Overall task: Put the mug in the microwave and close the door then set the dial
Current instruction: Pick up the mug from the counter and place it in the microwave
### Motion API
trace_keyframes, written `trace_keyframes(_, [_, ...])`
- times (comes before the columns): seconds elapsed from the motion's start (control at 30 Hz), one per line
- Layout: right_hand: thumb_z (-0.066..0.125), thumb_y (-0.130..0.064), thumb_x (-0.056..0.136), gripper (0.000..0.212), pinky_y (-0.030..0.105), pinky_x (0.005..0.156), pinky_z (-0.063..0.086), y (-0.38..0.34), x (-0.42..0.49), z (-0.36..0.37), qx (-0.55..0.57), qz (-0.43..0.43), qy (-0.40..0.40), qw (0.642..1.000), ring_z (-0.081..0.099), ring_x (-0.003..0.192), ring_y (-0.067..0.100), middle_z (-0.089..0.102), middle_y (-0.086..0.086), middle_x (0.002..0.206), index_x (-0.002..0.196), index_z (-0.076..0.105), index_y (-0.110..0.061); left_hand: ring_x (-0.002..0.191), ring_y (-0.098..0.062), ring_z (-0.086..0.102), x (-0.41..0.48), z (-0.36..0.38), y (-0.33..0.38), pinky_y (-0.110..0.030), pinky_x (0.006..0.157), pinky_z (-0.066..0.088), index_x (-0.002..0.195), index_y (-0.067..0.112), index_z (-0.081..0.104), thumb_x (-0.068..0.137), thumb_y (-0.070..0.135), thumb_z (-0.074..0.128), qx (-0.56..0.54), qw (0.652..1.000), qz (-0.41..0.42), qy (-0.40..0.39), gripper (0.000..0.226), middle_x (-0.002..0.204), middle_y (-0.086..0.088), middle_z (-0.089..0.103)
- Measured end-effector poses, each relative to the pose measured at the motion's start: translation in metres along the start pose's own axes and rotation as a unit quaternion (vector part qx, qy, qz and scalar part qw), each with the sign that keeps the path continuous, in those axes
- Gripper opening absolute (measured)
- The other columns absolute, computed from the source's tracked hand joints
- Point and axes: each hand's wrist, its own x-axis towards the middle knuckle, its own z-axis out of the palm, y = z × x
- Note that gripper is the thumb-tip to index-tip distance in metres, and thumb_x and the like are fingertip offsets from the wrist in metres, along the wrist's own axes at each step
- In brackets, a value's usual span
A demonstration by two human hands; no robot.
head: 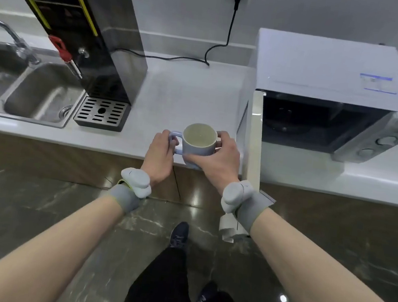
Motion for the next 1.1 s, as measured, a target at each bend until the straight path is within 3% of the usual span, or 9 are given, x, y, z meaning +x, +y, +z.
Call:
trace_keyframes(0.17, [0.093,-0.055,0.044,0.085,0.035,0.080,0.061,-0.011,-0.044,-0.038,0.007,-0.032,0.008,0.999,0.066,0.096,0.018,0.066,-0.001,0.107,0.117,0.059,-0.027,0.091,-0.036,0.058,-0.048,-0.016,0.035,-0.047,0.084,0.047,0.102,0.004,0.052,0.107,0.013,0.036,0.003,0.999,0.036,0.023,0.019,0.102,-0.020,0.058])
trace_keyframes(0.57, [0.094,-0.059,0.043,0.086,0.024,0.068,0.057,-0.038,-0.111,-0.100,-0.011,-0.075,0.041,0.996,0.068,0.090,0.015,0.067,-0.005,0.101,0.116,0.061,-0.028,0.085,-0.026,0.059,-0.111,-0.048,0.083,-0.045,0.082,0.053,0.100,0.015,0.051,0.106,0.015,0.043,0.000,0.992,0.125,0.020,0.011,0.096,-0.006,0.057])
trace_keyframes(0.77, [0.096,-0.059,0.048,0.083,0.015,0.063,0.054,-0.041,-0.147,-0.108,-0.002,-0.054,0.043,0.998,0.067,0.089,0.010,0.066,-0.011,0.099,0.117,0.058,-0.031,0.088,-0.028,0.063,-0.138,-0.062,0.084,-0.049,0.083,0.054,0.099,0.015,0.057,0.103,0.016,0.051,-0.051,0.990,0.131,-0.010,0.007,0.092,-0.006,0.063])
trace_keyframes(0.93, [0.098,-0.056,0.047,0.085,0.025,0.071,0.062,-0.027,-0.179,-0.110,0.007,-0.016,0.040,0.999,0.068,0.091,0.011,0.069,-0.009,0.100,0.119,0.062,-0.028,0.084,-0.019,0.066,-0.163,-0.067,0.077,-0.033,0.079,0.054,0.095,0.016,0.063,0.099,0.016,0.059,-0.058,0.986,0.152,-0.032,0.005,0.089,-0.001,0.068])
trace_keyframes(1.1, [0.096,-0.060,0.041,0.081,0.012,0.062,0.050,-0.011,-0.214,-0.117,0.007,0.006,0.049,0.999,0.065,0.085,-0.001,0.067,-0.019,0.093,0.111,0.063,-0.036,0.085,-0.017,0.063,-0.196,-0.053,0.067,-0.023,0.077,0.046,0.096,0.017,0.063,0.098,0.016,0.060,-0.063,0.984,0.158,-0.054,0.004,0.091,0.001,0.067])
